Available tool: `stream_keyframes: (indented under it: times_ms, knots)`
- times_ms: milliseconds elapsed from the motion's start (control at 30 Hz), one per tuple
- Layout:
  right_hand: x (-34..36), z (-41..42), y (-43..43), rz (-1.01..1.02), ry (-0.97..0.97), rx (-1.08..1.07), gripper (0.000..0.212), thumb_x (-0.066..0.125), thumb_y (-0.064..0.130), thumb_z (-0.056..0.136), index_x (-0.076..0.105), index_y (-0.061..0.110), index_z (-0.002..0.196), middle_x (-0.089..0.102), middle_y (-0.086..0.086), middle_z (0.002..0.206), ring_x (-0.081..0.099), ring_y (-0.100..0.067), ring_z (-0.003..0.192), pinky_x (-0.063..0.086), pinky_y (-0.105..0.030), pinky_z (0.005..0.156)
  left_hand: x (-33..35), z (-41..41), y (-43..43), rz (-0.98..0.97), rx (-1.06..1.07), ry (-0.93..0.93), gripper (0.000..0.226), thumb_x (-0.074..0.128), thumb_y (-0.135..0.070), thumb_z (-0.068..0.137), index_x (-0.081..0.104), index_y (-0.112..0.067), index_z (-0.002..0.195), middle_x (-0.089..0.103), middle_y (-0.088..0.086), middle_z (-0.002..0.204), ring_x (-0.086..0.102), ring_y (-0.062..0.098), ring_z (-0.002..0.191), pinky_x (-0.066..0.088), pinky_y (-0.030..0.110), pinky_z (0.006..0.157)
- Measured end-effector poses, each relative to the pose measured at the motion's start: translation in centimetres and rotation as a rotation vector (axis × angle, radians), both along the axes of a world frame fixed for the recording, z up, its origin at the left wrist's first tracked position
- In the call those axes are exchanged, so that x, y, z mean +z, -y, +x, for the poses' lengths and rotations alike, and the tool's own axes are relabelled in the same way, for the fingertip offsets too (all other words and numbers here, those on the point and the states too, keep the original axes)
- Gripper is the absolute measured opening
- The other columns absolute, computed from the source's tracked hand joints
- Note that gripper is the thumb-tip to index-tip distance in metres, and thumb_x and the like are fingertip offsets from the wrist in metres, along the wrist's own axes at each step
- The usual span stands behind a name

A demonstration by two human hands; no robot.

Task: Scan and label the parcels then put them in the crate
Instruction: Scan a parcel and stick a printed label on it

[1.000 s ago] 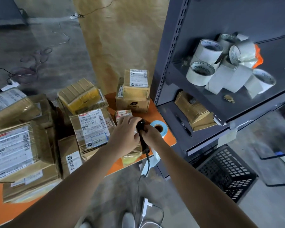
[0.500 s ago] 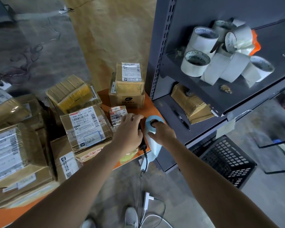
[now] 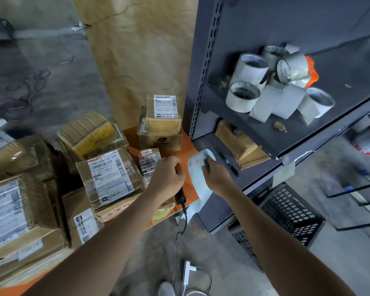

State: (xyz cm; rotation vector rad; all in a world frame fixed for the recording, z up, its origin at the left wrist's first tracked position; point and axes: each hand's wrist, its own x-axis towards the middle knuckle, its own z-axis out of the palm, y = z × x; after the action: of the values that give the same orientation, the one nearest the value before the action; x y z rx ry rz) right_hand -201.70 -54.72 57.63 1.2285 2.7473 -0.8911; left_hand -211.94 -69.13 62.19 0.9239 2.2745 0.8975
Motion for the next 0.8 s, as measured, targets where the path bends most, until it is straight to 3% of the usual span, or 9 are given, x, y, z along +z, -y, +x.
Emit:
stream_keyframes:
  times_ms: [133, 200, 300, 367, 433, 533, 633, 700, 800]
  knots:
    - [4.4, 1.6, 0.8, -0.174, -0.227, -0.089, 0.021, 0.04, 0.025, 0.105, 0.055, 0.012, 0.113, 0.058, -0.008, 0.087, 0.054, -0.022, 0.071, 0.036, -0.03, 0.054, 2.0, -0.1, -0.7, 0.037, 0.118, 0.158, 0.02, 0.05, -0.014, 0.092, 0.059, -0.01, 0.109, 0.057, 0.007, 0.088, 0.056, 0.015, 0.075, 0.045, 0.03, 0.066]
    - [6.1, 2.1, 1.4, -0.238, -0.334, -0.108, 0.014, 0.042, 0.02, 0.104, 0.054, 0.015, 0.104, 0.056, -0.005, 0.08, 0.053, -0.018, 0.068, 0.039, -0.023, 0.052, 2.8, -0.3, -0.5, 0.089, 0.181, 0.258, 0.024, 0.054, -0.017, 0.089, 0.062, -0.003, 0.107, 0.061, 0.018, 0.088, 0.063, 0.027, 0.08, 0.052, 0.039, 0.072]
    - [7.9, 2.6, 2.5, -0.344, -0.425, -0.071, 0.018, 0.044, 0.014, 0.104, 0.055, 0.022, 0.092, 0.056, 0.003, 0.071, 0.051, -0.003, 0.058, 0.041, -0.017, 0.055, 4.0, -0.4, 0.1, 0.214, 0.284, 0.461, 0.021, 0.057, -0.019, 0.092, 0.06, -0.012, 0.111, 0.066, 0.008, 0.105, 0.065, 0.021, 0.094, 0.053, 0.034, 0.078]
    - [8.5, 2.7, 3.3, -0.418, -0.459, -0.02, 0.024, 0.044, 0.011, 0.104, 0.054, 0.024, 0.086, 0.056, 0.008, 0.068, 0.05, 0.003, 0.055, 0.041, -0.014, 0.056, 5.1, -0.6, 0.3, 0.323, 0.413, 0.631, 0.013, 0.056, -0.015, 0.095, 0.061, -0.01, 0.106, 0.068, 0.009, 0.102, 0.066, 0.022, 0.093, 0.056, 0.035, 0.08]
    - [8.7, 2.8, 4.0, -0.469, -0.484, 0.051, 0.023, 0.044, 0.009, 0.104, 0.055, 0.021, 0.088, 0.056, 0.007, 0.073, 0.051, -0.003, 0.062, 0.043, -0.018, 0.062, 6.2, -0.9, 0.6, 0.389, 0.5, 0.758, 0.013, 0.052, -0.015, 0.097, 0.061, -0.01, 0.087, 0.069, 0.011, 0.09, 0.066, 0.024, 0.084, 0.056, 0.037, 0.078]
    - [8.8, 2.7, 4.7, -0.497, -0.496, 0.135, 0.021, 0.045, 0.009, 0.103, 0.058, 0.022, 0.093, 0.057, 0.007, 0.078, 0.05, -0.005, 0.066, 0.045, -0.02, 0.064, 6.9, -1.3, 1.3, 0.419, 0.558, 0.899, 0.014, 0.059, -0.021, 0.094, 0.06, -0.009, 0.088, 0.066, 0.009, 0.078, 0.062, 0.019, 0.069, 0.051, 0.026, 0.051]
    - [9.3, 2.1, 5.2, -0.407, -0.419, 0.206, 0.018, 0.046, 0.011, 0.103, 0.059, 0.024, 0.097, 0.058, 0.007, 0.081, 0.054, -0.012, 0.072, 0.05, -0.018, 0.067, 6.6, -1.5, 1.9, 0.38, 0.576, 0.943, 0.018, 0.068, -0.024, 0.088, 0.061, -0.008, 0.094, 0.065, 0.009, 0.083, 0.061, 0.017, 0.074, 0.05, 0.024, 0.054]
    - [9.3, 1.6, 5.2, -0.367, -0.347, 0.224, 0.018, 0.049, 0.014, 0.102, 0.059, 0.024, 0.113, 0.063, 0.008, 0.089, 0.061, -0.019, 0.08, 0.055, -0.024, 0.074, 6.4, -1.7, 2.3, 0.394, 0.605, 0.929, 0.015, 0.07, -0.02, 0.088, 0.06, -0.009, 0.093, 0.065, 0.007, 0.083, 0.061, 0.016, 0.073, 0.048, 0.024, 0.057]
    - [9.6, 1.1, 5.4, -0.309, -0.355, 0.201, 0.033, 0.06, 0.034, 0.093, 0.057, 0.038, 0.126, 0.066, 0.017, 0.112, 0.066, -0.016, 0.093, 0.056, -0.035, 0.085, 6.2, -2.2, 2.9, 0.428, 0.637, 0.881, 0.011, 0.071, -0.016, 0.087, 0.061, -0.012, 0.089, 0.068, 0.006, 0.086, 0.064, 0.016, 0.077, 0.05, 0.025, 0.062]
